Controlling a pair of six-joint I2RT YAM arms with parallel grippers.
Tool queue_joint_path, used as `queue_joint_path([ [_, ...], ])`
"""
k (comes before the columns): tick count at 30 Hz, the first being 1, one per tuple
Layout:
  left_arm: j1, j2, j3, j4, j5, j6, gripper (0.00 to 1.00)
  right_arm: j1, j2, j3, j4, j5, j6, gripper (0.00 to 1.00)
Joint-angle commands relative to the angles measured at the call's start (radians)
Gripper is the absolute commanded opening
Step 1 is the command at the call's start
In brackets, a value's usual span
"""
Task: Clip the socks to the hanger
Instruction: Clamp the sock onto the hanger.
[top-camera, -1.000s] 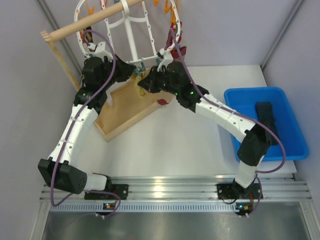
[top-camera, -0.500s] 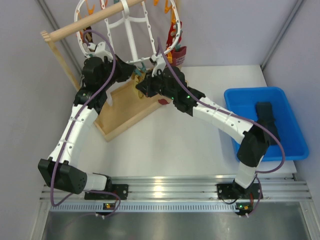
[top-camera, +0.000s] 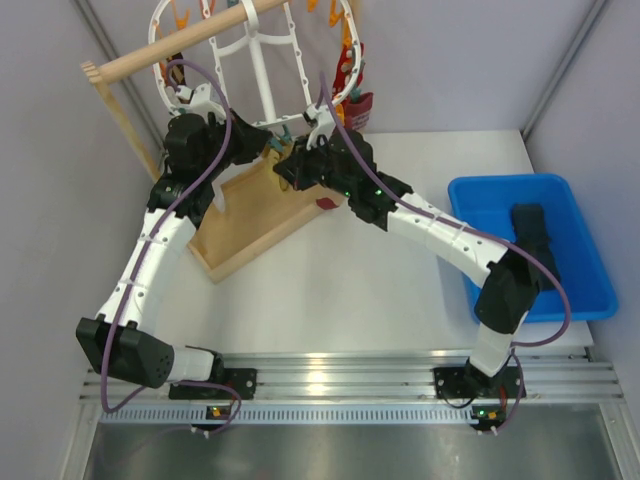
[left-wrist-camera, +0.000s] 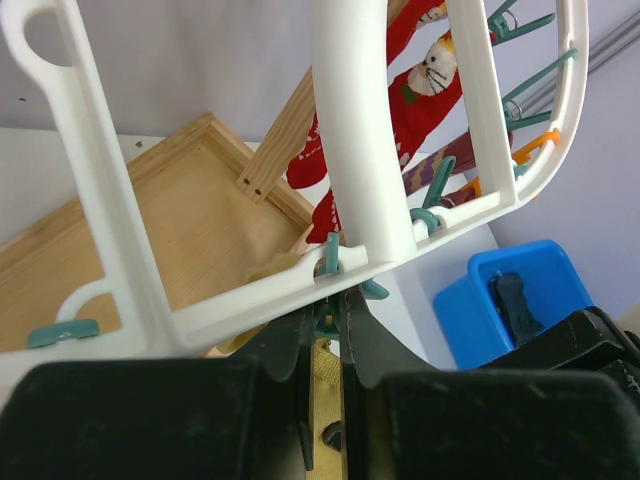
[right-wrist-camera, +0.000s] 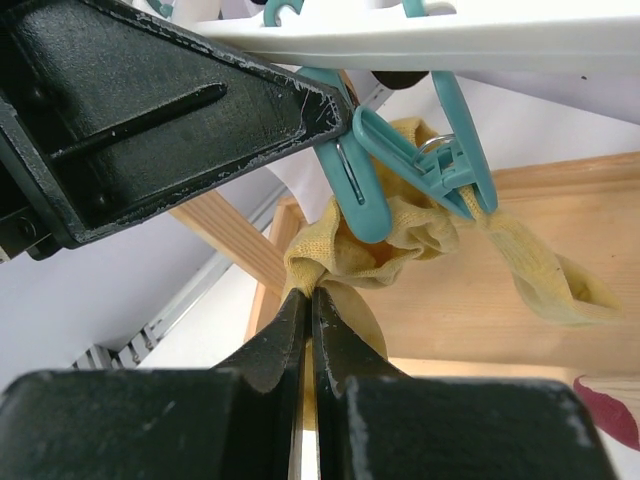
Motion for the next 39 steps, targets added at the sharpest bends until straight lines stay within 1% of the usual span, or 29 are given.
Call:
queue_joint_path([
  [1,-0.02,0.022,-0.014,0.012,0.072,0.008,0.0,-0.008,-0.059,0.017,0.062,0.005,-0.022,0.0],
  [14,-0.019,0.019,-0.004,0.009,0.075,0.005,0.0,-0.005,-0.088,-0.069,0.042,0.038,-0.084,0.0],
  [22,-0.019,0.033,0.003,-0.003,0.088,0.013,0.0,-0.007,-0.082,-0.02,0.05,0.048,-0.087,0.0],
  [30,-0.019,0.036,0.006,-0.023,0.079,0.033,0.0,-0.007,-0.091,-0.019,0.053,0.058,-0.085,0.0],
  [39,-0.019,0.045,0.011,-0.038,0.07,0.047,0.0,-0.007,-0.099,-0.002,0.076,0.037,-0.074,0.0],
])
